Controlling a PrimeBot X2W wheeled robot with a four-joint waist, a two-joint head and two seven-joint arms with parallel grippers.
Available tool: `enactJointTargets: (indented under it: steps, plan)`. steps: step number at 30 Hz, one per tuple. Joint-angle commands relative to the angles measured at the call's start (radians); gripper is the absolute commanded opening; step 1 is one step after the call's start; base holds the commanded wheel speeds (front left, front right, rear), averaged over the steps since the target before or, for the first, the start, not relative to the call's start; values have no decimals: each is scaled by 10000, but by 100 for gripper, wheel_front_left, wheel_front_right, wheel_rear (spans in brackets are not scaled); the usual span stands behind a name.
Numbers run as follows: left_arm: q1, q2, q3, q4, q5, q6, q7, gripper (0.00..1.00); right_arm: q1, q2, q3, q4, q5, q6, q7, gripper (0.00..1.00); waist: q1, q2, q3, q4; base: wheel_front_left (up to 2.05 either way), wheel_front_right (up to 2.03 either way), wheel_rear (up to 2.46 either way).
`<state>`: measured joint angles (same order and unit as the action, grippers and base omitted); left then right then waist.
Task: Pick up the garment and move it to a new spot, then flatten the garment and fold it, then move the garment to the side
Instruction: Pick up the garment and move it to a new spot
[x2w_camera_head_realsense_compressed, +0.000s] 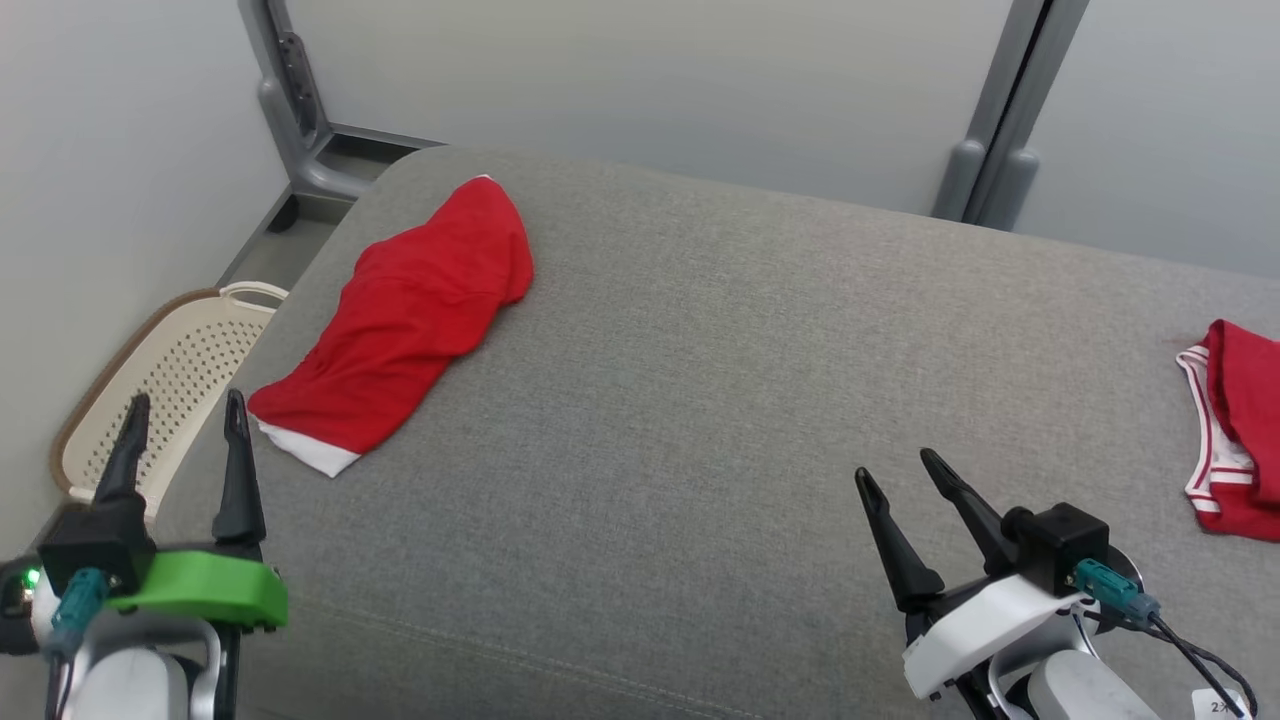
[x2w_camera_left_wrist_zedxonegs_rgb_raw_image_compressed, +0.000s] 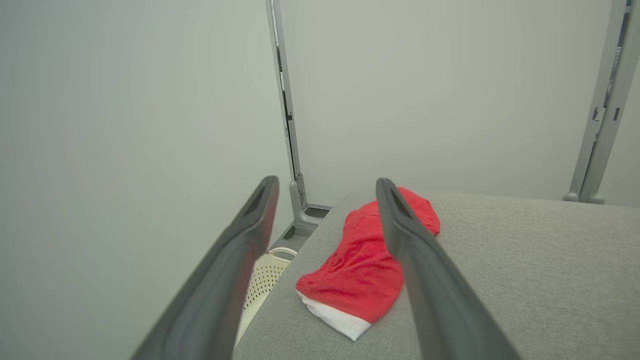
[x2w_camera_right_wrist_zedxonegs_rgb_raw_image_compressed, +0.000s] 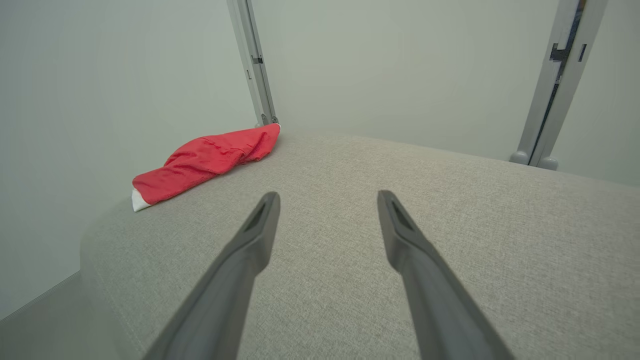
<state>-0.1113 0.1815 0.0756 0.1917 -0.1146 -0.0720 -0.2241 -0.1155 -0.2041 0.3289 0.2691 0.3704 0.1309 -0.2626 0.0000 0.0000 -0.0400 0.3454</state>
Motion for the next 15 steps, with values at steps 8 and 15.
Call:
enactJointTargets:
  steps: [8,15]
  plan:
    - [-2175,524,-17,1346,-499,-297,148,100,-517,-250,295,39,119,-4,-31,100,0,0,639,-1231,0,0,0]
    - [-3693,1017,-19,2928,-1082,-479,178,100,-881,-415,442,27,174,-4,-30,100,0,0,1053,-2043,0,0,0]
